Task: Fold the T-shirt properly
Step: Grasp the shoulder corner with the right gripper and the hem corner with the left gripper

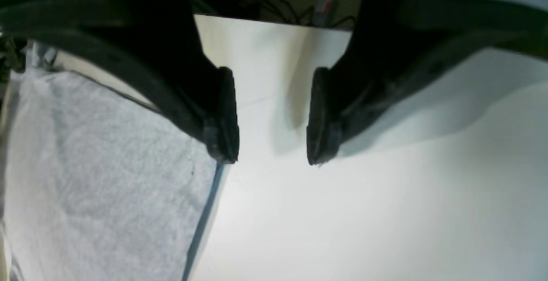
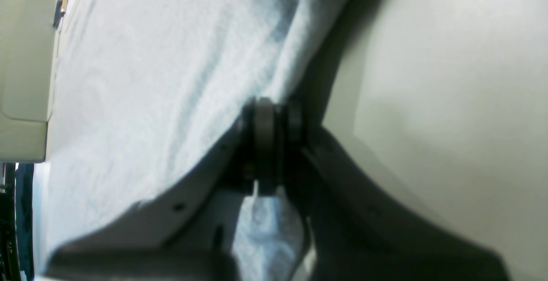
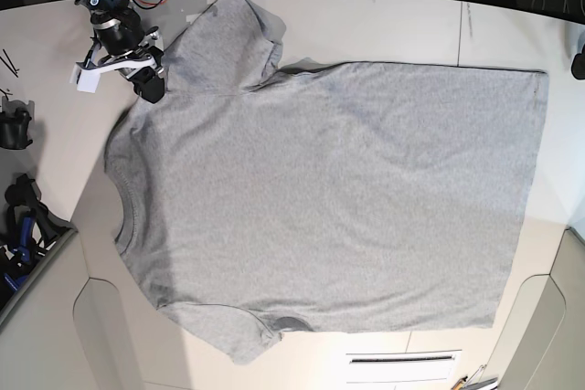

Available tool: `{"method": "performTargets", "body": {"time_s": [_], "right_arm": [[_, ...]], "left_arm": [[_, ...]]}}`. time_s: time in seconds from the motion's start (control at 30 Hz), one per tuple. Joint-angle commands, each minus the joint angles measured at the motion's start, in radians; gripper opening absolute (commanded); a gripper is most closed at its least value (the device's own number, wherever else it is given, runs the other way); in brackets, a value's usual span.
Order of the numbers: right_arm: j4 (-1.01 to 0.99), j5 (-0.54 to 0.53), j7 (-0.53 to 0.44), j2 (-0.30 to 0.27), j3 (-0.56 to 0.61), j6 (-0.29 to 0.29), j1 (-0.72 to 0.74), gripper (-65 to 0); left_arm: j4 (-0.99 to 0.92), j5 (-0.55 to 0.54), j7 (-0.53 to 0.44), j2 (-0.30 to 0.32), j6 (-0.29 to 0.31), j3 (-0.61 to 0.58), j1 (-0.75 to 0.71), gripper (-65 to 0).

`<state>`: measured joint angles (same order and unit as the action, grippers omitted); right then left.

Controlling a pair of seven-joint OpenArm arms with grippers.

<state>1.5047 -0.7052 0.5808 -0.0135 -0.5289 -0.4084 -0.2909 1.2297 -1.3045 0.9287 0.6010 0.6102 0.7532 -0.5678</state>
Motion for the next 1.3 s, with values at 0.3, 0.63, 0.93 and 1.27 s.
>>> {"method": "performTargets", "body": {"time_s": [0.3,0.63,0.93,1.27], "right_arm": [[0.009,-0.006,0.0,-0.003,-0.002,-0.01,0.0,-65.0],[0.009,-0.01,0.004,-0.003,-0.002,-0.01,0.0,-65.0],[0.009,-0.009,0.004,-0.003,-0.002,-0.011,0.0,-65.0],[0.009,-0.009,0.004,-0.003,-0.002,-0.011,0.0,-65.0]], "left_arm": [[0.009,0.006,-0.019,0.008,0.007,-0.174,0.052,-35.5],[0.008,0.007,-0.02,-0.005,0.003,-0.177,0.072,-35.5],[0.008,0.008,-0.019,-0.037,0.003,-0.179,0.105,-35.5],[0.008,0.008,-0.021,-0.035,0.004,-0.179,0.105,-56.2]]}}
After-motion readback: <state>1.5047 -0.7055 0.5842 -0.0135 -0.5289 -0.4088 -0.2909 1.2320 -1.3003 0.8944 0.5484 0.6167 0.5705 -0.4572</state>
